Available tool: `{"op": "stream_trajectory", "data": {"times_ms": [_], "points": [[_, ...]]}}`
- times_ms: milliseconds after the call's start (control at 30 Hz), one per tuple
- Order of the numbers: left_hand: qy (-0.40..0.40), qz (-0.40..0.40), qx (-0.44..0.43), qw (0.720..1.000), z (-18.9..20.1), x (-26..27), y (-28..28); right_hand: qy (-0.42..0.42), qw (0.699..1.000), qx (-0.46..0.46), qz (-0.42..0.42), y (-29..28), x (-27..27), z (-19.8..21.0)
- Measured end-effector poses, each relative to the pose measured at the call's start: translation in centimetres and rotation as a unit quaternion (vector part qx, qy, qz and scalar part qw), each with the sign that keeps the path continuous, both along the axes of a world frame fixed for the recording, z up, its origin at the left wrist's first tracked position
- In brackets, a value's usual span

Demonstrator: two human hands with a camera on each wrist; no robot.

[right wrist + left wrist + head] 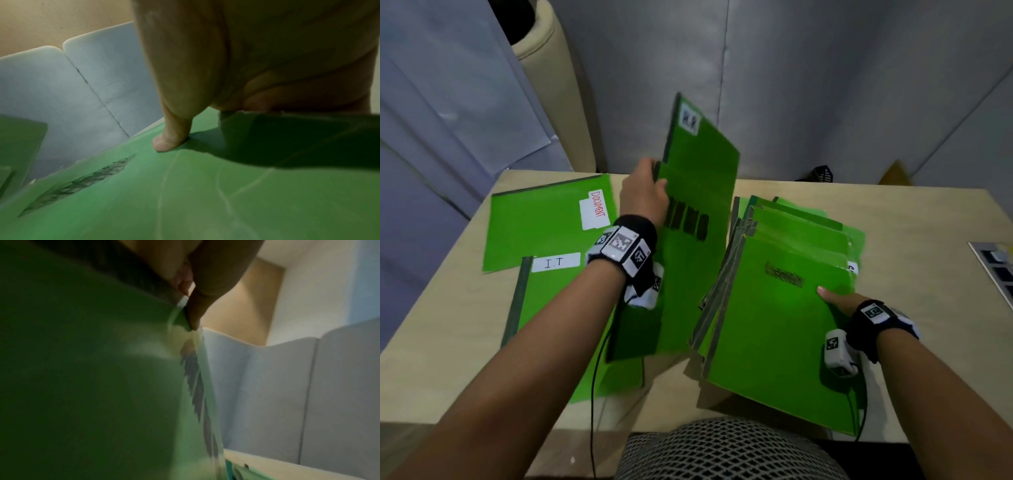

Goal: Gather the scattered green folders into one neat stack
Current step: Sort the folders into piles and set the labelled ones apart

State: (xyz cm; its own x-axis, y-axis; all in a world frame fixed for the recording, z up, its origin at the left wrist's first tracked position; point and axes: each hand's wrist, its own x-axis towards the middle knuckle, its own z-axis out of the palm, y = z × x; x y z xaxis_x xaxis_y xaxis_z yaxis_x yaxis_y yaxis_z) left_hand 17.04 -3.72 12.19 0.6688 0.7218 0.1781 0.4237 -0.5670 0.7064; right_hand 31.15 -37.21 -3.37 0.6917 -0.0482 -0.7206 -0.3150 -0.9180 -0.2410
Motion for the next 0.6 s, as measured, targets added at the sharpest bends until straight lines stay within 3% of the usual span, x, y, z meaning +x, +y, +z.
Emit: {"op": "stream_trajectory", "data": {"times_ms": [133,267,400,600], "points": [[-0.023,-0.061,0.125,0.99,5.0,1.4,-0.6,0.013,0.999,0.029,-0.011,0.8,0.0,-0.2],[-0.077,-0.041,0.112,0.99,9.7,2.8,0.7,0.036,0.994,0.098,-0.042,1.4,0.3,-1.3],[-0.066,-0.035,0.072,0.995,9.8,3.1,2.2,0.072,0.971,0.198,-0.117,1.2,1.3,-3.0],[-0.046,-0.049,0.159,0.985,9.6,2.8,1.5,0.071,0.965,0.207,-0.147,0.9,1.6,-3.8]]}}
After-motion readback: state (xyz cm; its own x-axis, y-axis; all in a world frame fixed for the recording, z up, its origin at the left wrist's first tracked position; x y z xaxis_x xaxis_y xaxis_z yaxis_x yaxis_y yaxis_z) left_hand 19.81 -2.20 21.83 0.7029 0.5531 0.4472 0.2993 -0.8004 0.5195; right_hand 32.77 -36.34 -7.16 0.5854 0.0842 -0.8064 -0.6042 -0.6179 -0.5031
